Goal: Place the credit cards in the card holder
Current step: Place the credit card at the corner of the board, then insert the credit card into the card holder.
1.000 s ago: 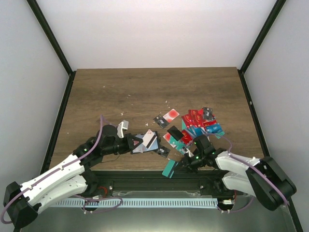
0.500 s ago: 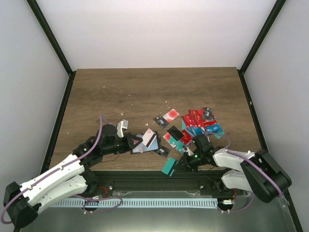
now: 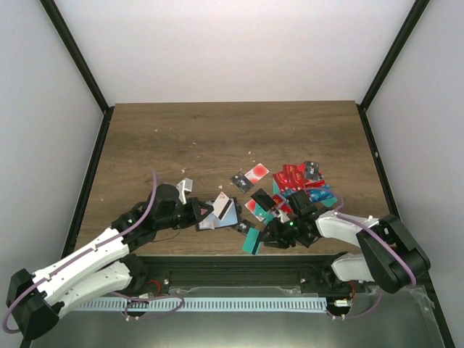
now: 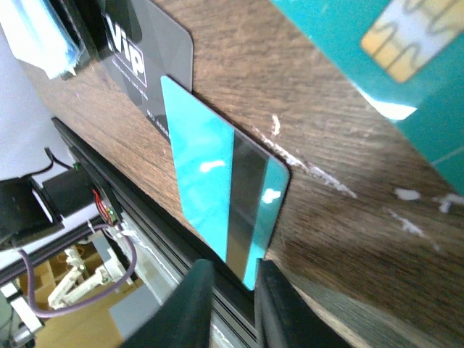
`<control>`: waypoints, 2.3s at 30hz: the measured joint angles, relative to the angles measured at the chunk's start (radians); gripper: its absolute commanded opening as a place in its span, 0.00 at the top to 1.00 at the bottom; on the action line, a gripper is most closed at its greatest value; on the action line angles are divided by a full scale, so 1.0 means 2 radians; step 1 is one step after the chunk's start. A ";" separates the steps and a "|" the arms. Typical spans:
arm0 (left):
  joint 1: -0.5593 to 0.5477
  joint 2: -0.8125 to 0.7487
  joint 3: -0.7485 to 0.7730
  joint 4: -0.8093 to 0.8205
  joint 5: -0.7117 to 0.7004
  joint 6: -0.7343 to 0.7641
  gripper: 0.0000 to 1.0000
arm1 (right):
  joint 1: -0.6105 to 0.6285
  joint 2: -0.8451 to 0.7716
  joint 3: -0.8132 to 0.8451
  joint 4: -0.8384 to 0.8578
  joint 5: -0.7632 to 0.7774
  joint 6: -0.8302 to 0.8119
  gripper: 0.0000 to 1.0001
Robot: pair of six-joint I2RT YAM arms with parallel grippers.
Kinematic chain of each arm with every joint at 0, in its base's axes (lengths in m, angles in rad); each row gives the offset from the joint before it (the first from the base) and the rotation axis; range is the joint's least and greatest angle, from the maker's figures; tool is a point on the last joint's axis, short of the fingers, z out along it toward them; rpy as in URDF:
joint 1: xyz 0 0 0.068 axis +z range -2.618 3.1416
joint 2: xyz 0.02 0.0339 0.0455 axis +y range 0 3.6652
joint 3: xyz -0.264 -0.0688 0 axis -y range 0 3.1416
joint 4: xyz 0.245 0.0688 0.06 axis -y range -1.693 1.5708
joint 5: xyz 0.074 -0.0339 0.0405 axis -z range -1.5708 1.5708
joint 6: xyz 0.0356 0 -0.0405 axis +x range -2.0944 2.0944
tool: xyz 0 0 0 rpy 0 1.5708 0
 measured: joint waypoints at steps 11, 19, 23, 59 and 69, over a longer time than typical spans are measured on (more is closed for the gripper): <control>0.019 0.002 0.010 -0.006 -0.008 0.006 0.96 | -0.002 -0.068 0.104 -0.152 -0.005 -0.080 0.28; 0.020 -0.007 0.057 0.040 -0.017 -0.040 0.96 | -0.003 -0.107 0.183 0.020 -0.058 0.056 0.30; 0.021 -0.001 0.058 0.080 -0.012 -0.065 0.96 | -0.003 -0.083 0.186 0.134 -0.068 0.143 0.34; 0.037 0.005 0.142 0.006 0.001 0.033 0.51 | -0.007 -0.007 0.249 0.226 -0.160 0.143 0.99; 0.067 -0.001 0.151 -0.014 0.133 0.117 0.54 | -0.007 -0.032 0.249 0.194 -0.235 0.058 0.99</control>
